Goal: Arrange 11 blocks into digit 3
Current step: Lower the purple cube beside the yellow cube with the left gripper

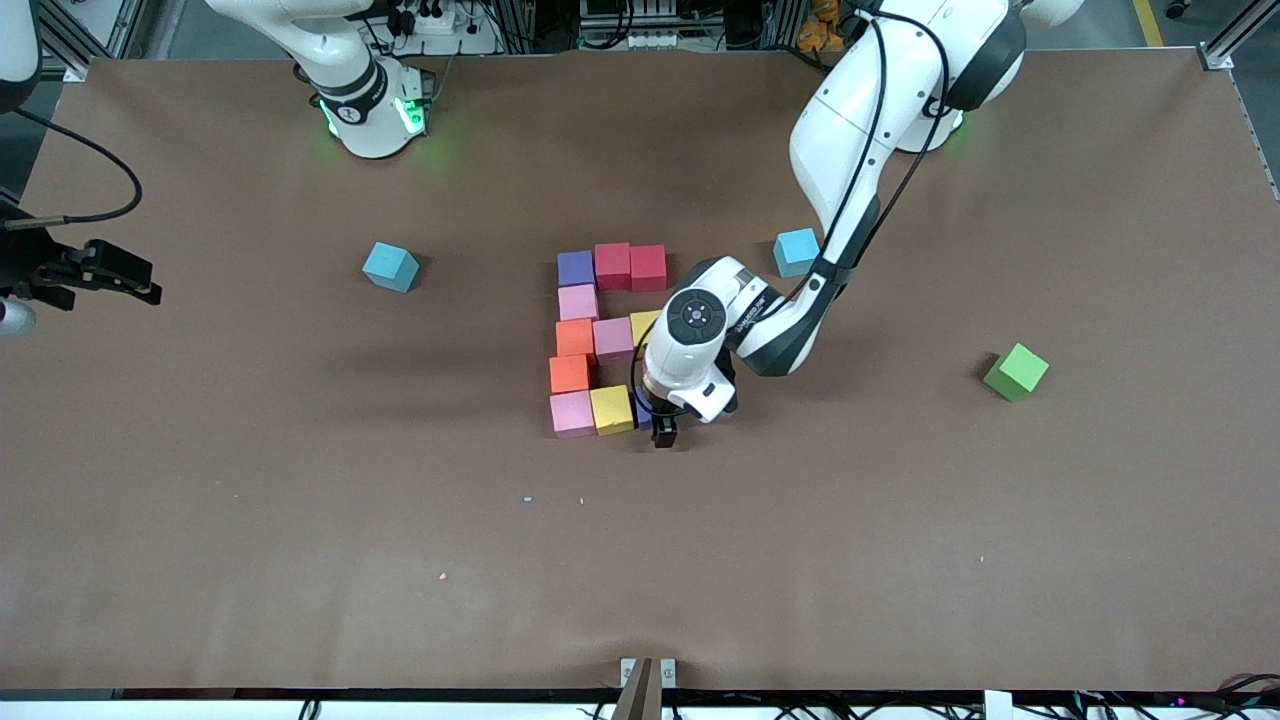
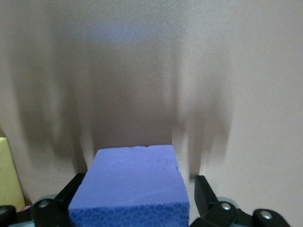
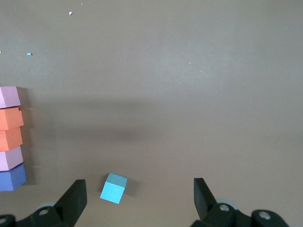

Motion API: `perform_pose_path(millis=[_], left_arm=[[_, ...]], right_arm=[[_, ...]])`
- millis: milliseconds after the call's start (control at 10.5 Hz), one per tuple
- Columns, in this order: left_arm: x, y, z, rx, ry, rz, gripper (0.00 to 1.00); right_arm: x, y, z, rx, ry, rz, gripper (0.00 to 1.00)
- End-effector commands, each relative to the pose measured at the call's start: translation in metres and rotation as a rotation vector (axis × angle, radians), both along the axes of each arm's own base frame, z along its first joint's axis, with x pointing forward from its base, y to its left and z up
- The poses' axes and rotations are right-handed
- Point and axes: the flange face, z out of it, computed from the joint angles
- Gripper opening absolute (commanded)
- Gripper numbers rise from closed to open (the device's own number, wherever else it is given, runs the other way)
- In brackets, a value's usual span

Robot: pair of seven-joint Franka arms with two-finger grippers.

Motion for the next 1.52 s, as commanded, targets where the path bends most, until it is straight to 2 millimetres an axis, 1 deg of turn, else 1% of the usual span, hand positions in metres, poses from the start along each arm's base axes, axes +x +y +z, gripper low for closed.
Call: perform_pose_path(millis=[0,190,475,760,949,1234,1424], left_arm=[[0.001,-0.009,0.002,-0.006,-0.023,-0.006,1.0],[-0.003,-0.014,0.002,0.0,-0.031,-0.027,1.0],[-0.009,-0.018,0.0,0.028,-0.056,-0.069,1.0],[-0.009,-0.018,-0.001,0.03,-0.056,-0.071,1.0],[-0.01,-0.019,-0.001,0.03,-0.056,-0.073,1.0],[-0.01,-0.019,-0.001,0.031,-0.057,-0.073,1.0],[-0.012,-0.022,-0.001,0.04,-0.064,-0.081,1.0]], right_arm=[[0.0,0.01,0.002,0.008,-0.003,0.017,1.0],[-0.001,0.004,0.001,0.011,0.003,0.014,1.0],[0.0,0.004,0.002,0.009,-0.004,0.017,1.0],[0.001,0.003,0.004,0.008,-0.013,0.015,1.0],[0.002,0.004,0.004,0.009,-0.024,0.017,1.0],[-0.001,0.004,0.008,0.01,-0.021,0.012,1.0],[0.003,0.011,0.001,0.009,-0.02,0.018,1.0]])
